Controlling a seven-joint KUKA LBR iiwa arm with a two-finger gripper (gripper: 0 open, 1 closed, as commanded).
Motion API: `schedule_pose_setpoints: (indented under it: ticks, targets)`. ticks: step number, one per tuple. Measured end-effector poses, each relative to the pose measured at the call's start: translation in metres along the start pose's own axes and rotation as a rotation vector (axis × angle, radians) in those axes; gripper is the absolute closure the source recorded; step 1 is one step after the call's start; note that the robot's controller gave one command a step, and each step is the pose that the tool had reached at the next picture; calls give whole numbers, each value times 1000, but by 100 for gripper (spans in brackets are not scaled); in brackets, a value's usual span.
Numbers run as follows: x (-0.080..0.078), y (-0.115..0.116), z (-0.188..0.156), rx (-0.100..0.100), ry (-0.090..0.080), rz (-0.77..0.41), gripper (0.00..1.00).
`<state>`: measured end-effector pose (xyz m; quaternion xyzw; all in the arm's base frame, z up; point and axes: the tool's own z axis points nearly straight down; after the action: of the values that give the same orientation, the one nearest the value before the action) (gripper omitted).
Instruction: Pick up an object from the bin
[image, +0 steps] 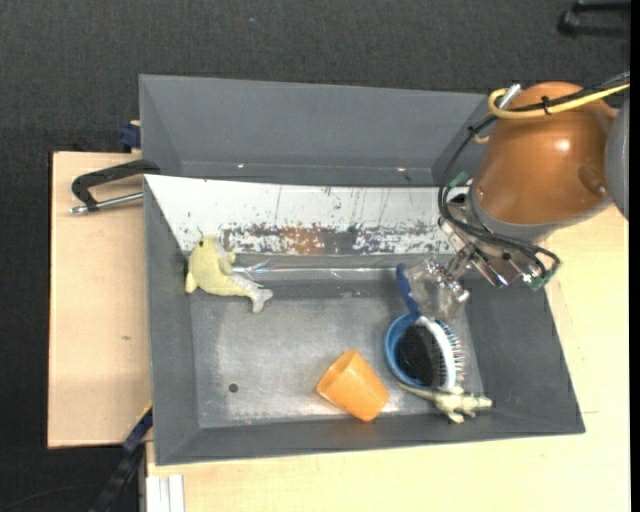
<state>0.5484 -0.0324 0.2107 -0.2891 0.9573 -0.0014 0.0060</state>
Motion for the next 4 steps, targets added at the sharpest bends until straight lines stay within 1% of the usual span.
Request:
schedule_pose_setpoints:
  ticks: [1,2,3,4]
  targets:
    - [1,1,2,-3,4,1,0]
    - [-2,-4,87,4,-4,-499,0]
    - [-16,-21,128,-7,3,-987,0]
    - [-18,-20,126,-4,-2,-988,100]
